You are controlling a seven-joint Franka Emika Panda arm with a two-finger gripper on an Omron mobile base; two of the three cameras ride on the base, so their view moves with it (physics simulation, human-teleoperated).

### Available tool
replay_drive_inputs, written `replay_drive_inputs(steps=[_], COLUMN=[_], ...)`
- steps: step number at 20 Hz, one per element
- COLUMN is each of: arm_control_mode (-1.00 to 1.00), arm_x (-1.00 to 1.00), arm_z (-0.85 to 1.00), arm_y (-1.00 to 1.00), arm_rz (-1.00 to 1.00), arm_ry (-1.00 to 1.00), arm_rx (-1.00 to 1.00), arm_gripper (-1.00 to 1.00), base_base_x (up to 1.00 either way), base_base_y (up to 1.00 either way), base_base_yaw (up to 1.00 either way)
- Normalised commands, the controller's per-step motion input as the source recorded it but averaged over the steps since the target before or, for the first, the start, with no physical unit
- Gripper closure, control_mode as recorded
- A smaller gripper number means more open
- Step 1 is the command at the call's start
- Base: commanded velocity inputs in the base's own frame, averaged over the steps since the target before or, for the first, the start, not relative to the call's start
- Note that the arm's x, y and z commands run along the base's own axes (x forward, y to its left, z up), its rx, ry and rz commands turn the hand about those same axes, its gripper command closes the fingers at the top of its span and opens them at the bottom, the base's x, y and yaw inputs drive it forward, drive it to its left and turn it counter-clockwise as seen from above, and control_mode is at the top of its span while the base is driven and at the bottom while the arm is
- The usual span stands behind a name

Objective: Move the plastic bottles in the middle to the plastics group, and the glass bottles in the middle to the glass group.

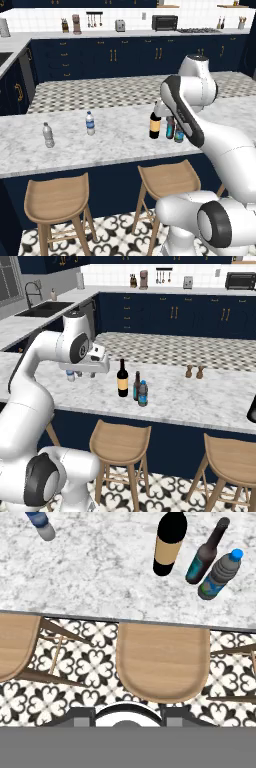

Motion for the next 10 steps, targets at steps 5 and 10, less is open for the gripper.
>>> replay_drive_inputs(steps=[5,10], arm_control_mode=[-1.0,-1.0], arm_x=[-0.03,0.0], arm_z=[-0.04,-0.04], arm_y=[-0.2,-0.72], arm_rz=[0.0,0.16], arm_ry=[-0.08,-0.17], arm_rx=[0.01,0.0], arm_gripper=[-1.0,-1.0], base_base_x=[0.0,0.0], base_base_y=[0.0,0.0], base_base_yaw=[0.0,0.0])
